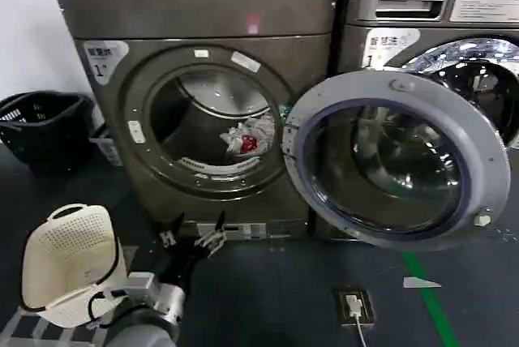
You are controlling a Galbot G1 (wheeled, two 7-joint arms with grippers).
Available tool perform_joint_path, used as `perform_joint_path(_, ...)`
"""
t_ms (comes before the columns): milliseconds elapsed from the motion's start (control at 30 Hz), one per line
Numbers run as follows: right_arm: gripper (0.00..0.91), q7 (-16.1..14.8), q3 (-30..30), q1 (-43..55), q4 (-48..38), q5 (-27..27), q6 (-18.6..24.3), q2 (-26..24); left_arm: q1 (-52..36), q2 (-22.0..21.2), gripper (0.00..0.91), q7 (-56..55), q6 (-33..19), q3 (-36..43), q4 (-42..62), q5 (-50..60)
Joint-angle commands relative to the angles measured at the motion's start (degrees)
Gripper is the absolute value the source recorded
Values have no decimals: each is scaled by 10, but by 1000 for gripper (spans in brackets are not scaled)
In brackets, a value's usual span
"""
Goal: Grasp the clothes from the dryer.
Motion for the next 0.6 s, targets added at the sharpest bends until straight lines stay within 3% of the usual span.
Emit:
perform_joint_path(33, 907, -2, 0, 0, -2, 2, 18, 0, -1, 0, 907, 0, -2, -2, 0, 1)
perform_joint_path(600, 907, -6, 1, -6, -2, 5, 48, 0, -1, 2, 907, 1, -4, -7, -3, 1)
